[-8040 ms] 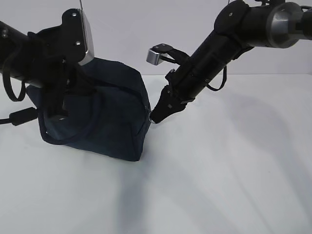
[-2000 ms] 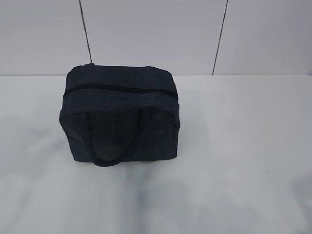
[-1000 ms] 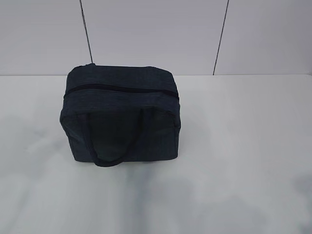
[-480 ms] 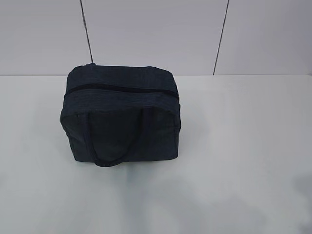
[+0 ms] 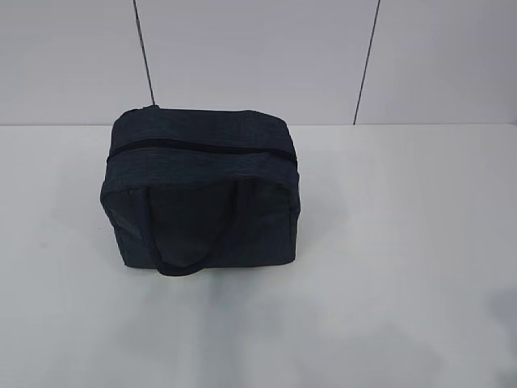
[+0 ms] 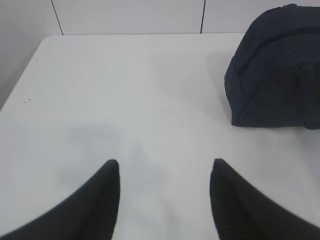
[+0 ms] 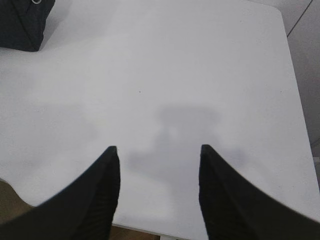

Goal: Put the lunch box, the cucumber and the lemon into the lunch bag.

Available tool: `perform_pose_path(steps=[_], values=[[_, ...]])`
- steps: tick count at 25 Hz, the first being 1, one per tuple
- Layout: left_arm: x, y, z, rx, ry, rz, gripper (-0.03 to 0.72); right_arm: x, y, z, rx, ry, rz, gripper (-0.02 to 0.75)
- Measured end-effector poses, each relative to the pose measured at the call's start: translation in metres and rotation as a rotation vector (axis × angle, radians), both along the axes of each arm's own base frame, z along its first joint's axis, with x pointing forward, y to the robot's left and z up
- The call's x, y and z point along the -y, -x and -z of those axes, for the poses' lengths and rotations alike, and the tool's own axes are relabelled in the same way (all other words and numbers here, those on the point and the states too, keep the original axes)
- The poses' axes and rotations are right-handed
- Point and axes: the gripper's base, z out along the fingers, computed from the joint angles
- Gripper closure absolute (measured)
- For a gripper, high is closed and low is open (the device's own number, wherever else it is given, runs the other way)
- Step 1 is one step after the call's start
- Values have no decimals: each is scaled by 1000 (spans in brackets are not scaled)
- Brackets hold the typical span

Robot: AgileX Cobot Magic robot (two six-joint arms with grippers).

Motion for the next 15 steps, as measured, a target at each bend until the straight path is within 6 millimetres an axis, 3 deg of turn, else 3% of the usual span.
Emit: perform_pose_path(steps=[8, 15], values=[[1, -11, 24, -92, -1, 28, 293, 0, 0, 0, 2, 0, 0, 342], [3, -12, 25, -95, 3, 41, 316, 0, 0, 0, 2, 0, 0, 342]])
